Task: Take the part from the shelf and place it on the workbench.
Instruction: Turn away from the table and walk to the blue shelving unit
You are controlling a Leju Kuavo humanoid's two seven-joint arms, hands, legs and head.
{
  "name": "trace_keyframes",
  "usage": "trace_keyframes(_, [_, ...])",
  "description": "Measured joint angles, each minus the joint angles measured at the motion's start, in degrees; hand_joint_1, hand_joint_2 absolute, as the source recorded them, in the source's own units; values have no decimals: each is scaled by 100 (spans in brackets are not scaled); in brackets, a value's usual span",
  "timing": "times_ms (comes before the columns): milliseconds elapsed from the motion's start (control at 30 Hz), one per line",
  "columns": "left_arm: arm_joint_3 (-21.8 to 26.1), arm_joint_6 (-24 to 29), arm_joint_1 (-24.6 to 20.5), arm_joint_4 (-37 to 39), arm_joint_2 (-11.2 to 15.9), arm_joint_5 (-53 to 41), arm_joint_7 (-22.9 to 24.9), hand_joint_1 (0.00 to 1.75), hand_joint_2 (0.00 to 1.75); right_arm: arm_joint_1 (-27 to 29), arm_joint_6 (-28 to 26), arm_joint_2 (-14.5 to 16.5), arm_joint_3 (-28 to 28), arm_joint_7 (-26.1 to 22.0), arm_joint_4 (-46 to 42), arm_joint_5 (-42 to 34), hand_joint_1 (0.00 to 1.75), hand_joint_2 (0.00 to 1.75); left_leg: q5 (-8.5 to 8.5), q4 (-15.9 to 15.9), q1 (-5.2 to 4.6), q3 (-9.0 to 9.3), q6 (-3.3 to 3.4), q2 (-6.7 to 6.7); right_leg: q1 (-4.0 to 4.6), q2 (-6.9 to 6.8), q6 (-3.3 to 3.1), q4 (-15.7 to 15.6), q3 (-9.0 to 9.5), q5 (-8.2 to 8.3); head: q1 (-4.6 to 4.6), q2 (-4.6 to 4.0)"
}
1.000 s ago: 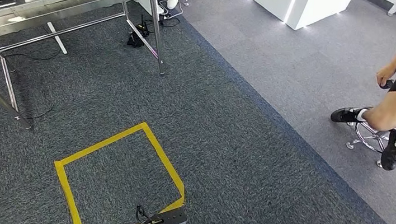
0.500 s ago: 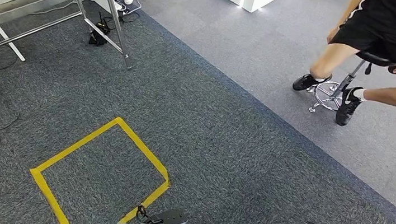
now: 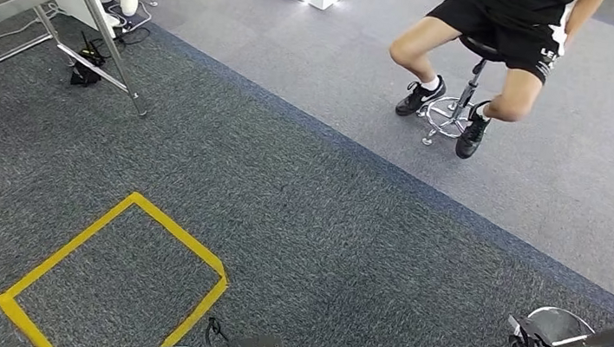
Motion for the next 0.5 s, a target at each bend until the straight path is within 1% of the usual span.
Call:
trace_keyframes(33, [-37, -64, -33, -30, 47, -115, -9, 0, 0, -50, -131, 7, -71, 0, 2, -71, 0, 0, 12, -112, -2, 52, 15, -47, -18, 63, 33, -20, -16, 37, -8, 0])
trace_keyframes(67, [-75, -128, -70, -56, 87, -266, -22, 0, 0, -87, -264, 14, -149, 0, 4, -149, 0, 0, 50, -163, -5, 67, 14, -1, -31, 125, 73, -52, -26, 80, -20, 0])
trace_keyframes(100, [-106, -182, -108, -73, 116, -433, -37, 0, 0, -100, -376, 22, -220, 0, 6, -224, 0, 0, 100, -241, 11, 88, 23, 65, -35, 155, 101, -69, -35, 106, -31, 0])
trace_keyframes(133, [-126, -231, -151, -83, 135, -611, -55, 0, 0, -101, -478, 37, -287, 0, 8, -295, 0, 0, 155, -337, 23, 115, 38, 131, -17, 92, 123, -46, -59, 89, -30, 0])
trace_keyframes(167, [-139, -280, -199, -85, 147, -797, -84, 0, 0, -96, -570, 65, -355, -3, 12, -373, 0, 0, 217, -431, 37, 137, 57, 201, 5, -28, 140, 66, -121, 8, -20, 0])
trace_keyframes(200, [-141, -298, -249, -72, 151, -956, -111, 0, 0, -68, -623, 123, -421, -14, 18, -432, 0, 0, 268, -502, 50, 146, 64, 272, 20, -183, 152, 294, -229, -136, -10, 0])
trace_keyframes(233, [-136, -257, -293, -29, 140, -1074, -132, 0, 0, 40, -655, 262, -488, -55, 27, -447, 0, 0, 293, -526, 42, 137, 67, 335, 20, -335, 170, 609, -373, -315, 2, 0])
trace_keyframes(267, [-110, -133, -315, 49, 112, -1165, -142, 0, 0, 219, -713, 468, -540, -195, 31, -407, 0, 0, 301, -529, 45, 126, 63, 403, 4, -411, 191, 946, -512, -477, 11, 0])
trace_keyframes(300, [-61, 66, -303, 153, 70, -1230, -137, 0, 0, 502, -823, 767, -569, -467, 39, -299, 0, 0, 297, -525, 60, 122, 45, 473, -13, -450, 213, 1200, -598, -574, 17, 0])
trace_keyframes(333, [6, 294, -261, 261, 16, -1287, -126, 0, 0, 855, -1007, 1135, -573, -849, 60, -161, 0, 0, 282, -516, 85, 129, 23, 537, -35, -476, 235, 1274, -590, -576, 25, 0])
trace_keyframes(367, [80, 479, -211, 345, -33, -1365, -110, 0, 0, 1215, -1224, 1471, -557, -1245, 91, -46, 0, 0, 258, -496, 115, 135, -9, 599, -60, -508, 259, 1138, -479, -489, 35, 0])
trace_keyframes(400, [142, 591, -163, 396, -76, -1460, -91, 0, 0, 1583, -1404, 1809, -544, -1542, 157, 30, 0, 0, 223, -450, 141, 131, -50, 647, -96, -582, 284, 804, -281, -329, 49, 0])
trace_keyframes(433, [199, 636, -128, 422, -105, -1569, -62, 0, 0, 1863, -1528, 2087, -534, -1708, 218, 74, 0, 0, 180, -391, 139, 99, -101, 695, -116, -702, 292, 456, -89, -215, 53, 0])
trace_keyframes(467, [254, 626, -99, 437, -127, -1679, -33, 0, 0, 2050, -1565, 2273, -531, -1733, 263, 85, 0, 0, 131, -317, 123, 62, -154, 758, -128, -792, 278, 173, 41, -126, 47, 0])
trace_keyframes(500, [320, 598, -70, 448, -150, -1784, -9, 0, 0, 2161, -1543, 2419, -528, -1683, 294, 85, 0, 0, 88, -256, 102, 32, -206, 823, -119, -840, 245, 15, 99, -90, 34, 0])
